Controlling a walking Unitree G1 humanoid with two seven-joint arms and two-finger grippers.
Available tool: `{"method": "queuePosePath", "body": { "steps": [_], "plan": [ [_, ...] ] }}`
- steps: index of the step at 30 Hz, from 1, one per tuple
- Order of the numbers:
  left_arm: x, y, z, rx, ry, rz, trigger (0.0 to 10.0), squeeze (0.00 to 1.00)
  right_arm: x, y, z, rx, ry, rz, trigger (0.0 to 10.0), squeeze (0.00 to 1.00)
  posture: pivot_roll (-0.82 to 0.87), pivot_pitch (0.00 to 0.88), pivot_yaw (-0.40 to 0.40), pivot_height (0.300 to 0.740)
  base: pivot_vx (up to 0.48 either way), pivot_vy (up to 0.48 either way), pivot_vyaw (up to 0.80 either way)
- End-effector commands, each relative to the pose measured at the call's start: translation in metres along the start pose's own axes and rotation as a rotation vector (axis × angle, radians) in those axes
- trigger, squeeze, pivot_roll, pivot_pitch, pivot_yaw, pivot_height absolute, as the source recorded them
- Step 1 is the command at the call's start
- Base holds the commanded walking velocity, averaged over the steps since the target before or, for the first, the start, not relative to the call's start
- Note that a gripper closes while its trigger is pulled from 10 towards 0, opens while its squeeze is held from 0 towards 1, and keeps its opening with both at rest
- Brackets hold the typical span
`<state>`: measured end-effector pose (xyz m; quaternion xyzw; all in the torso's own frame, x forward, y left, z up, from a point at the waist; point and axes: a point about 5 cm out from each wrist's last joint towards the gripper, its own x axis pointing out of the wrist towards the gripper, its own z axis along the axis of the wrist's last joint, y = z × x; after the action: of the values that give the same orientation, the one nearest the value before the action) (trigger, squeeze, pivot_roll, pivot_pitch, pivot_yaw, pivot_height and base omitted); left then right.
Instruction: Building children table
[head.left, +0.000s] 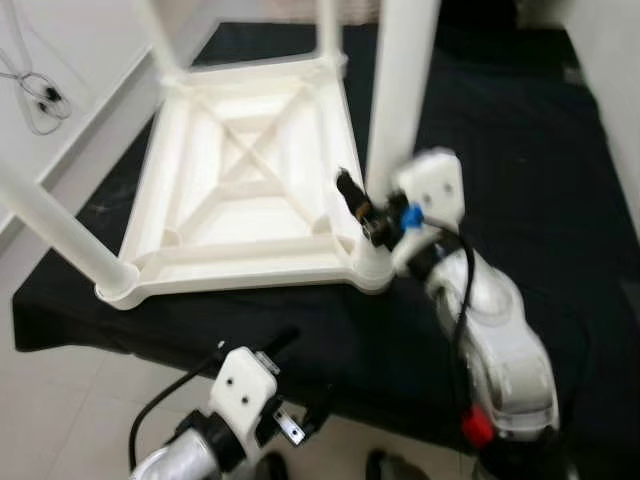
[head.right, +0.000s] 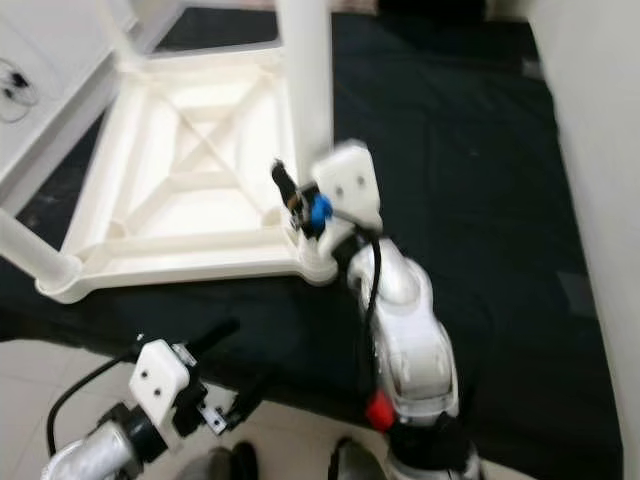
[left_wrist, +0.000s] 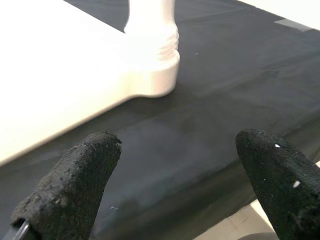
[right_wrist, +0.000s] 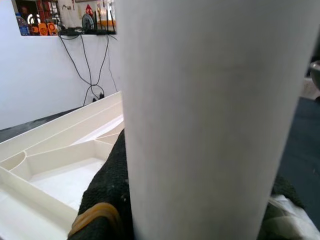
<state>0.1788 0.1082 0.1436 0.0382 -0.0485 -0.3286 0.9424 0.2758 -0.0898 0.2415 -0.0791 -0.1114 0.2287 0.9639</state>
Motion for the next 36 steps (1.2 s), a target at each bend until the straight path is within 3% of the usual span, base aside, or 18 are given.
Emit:
{"method": "queuePosePath", "body": {
  "steps": [1,6,7,8,9,11,12,14,16,20,21,22,24,26,32,34,36],
  "plan": [
    [-0.002,-0.001,-0.002,-0.011,0.011,-0.023,10.0,0.00,-0.004,0.016,-0.060,0.094,0.333,0.058,0.0,0.00,-0.02,0.324,0.061,0.740,0.000,0.000,0.00],
    [-0.002,0.000,-0.003,-0.012,0.013,-0.026,10.0,0.00,0.003,0.017,-0.055,0.080,0.315,0.033,0.0,0.00,-0.01,0.322,0.059,0.740,0.000,0.000,0.00],
    [-0.002,0.000,-0.003,-0.012,0.013,-0.024,10.0,0.00,0.006,0.015,-0.052,0.080,0.303,0.011,10.0,0.00,-0.01,0.324,0.058,0.740,0.000,0.000,0.00],
    [-0.002,0.000,-0.003,-0.010,0.012,-0.020,10.0,0.00,0.008,0.014,-0.048,0.084,0.289,-0.007,10.0,0.00,-0.01,0.325,0.057,0.740,0.000,0.000,0.00],
    [-0.002,0.000,-0.003,-0.009,0.011,-0.017,10.0,0.00,0.011,0.011,-0.042,0.113,0.255,-0.008,10.0,0.37,-0.01,0.325,0.057,0.740,0.000,0.000,0.00],
    [-0.002,0.001,-0.002,-0.008,0.010,-0.014,10.0,0.00,0.012,0.010,-0.038,0.135,0.235,-0.016,10.0,0.37,-0.01,0.331,0.055,0.740,0.000,0.000,0.00],
    [-0.002,0.000,-0.002,-0.007,0.008,-0.011,10.0,0.00,0.016,0.010,-0.028,0.162,0.167,0.048,10.0,1.00,0.00,0.334,0.056,0.740,0.000,0.000,0.00],
    [-0.002,0.000,-0.001,-0.007,0.007,-0.011,10.0,0.00,0.018,0.010,-0.021,0.177,0.120,0.095,10.0,1.00,0.00,0.334,0.056,0.740,0.000,0.000,0.00],
    [-0.002,0.000,-0.002,-0.008,0.005,-0.012,10.0,0.00,0.021,0.007,-0.009,0.183,0.029,0.295,10.0,1.00,-0.01,0.328,0.053,0.740,0.000,0.000,0.00],
    [-0.001,0.000,-0.002,-0.011,0.003,-0.014,10.0,0.00,0.022,0.004,-0.005,0.155,-0.003,0.430,10.0,1.00,-0.01,0.323,0.053,0.740,0.000,0.000,0.00],
    [0.000,0.000,-0.002,-0.012,0.001,-0.015,10.0,0.00,0.023,0.002,0.001,0.143,-0.032,0.523,10.0,1.00,-0.01,0.324,0.054,0.740,0.000,0.000,0.00],
    [0.000,0.001,-0.002,-0.013,0.000,-0.016,10.0,0.00,0.026,-0.002,0.007,0.131,-0.054,0.595,10.0,0.00,0.00,0.324,0.054,0.740,0.000,0.000,0.00],
    [0.001,0.001,-0.001,-0.013,-0.001,-0.017,10.0,0.00,0.028,-0.005,0.011,0.125,-0.070,0.641,10.0,0.00,0.00,0.324,0.054,0.740,0.000,0.000,0.00],
    [0.002,0.001,0.000,-0.010,-0.008,-0.014,10.0,0.00,0.035,-0.017,0.025,0.058,-0.106,0.803,10.0,0.00,0.01,0.326,0.047,0.740,0.000,0.000,0.00],
    [0.003,0.001,0.001,-0.004,-0.011,-0.007,10.0,0.00,0.044,-0.034,0.034,0.056,-0.132,0.901,10.0,0.00,0.02,0.318,0.043,0.740,0.000,0.000,0.00],
    [0.004,0.001,0.001,-0.004,-0.012,-0.007,10.0,0.00,0.046,-0.039,0.035,0.049,-0.140,0.926,6.5,0.00,0.02,0.318,0.045,0.740,0.000,0.000,0.00],
    [0.004,0.001,0.001,-0.004,-0.012,-0.007,10.0,0.00,0.046,-0.039,0.035,0.049,-0.140,0.926,6.5,0.00,0.02,0.318,0.045,0.740,0.000,0.000,0.00]
  ]
}}
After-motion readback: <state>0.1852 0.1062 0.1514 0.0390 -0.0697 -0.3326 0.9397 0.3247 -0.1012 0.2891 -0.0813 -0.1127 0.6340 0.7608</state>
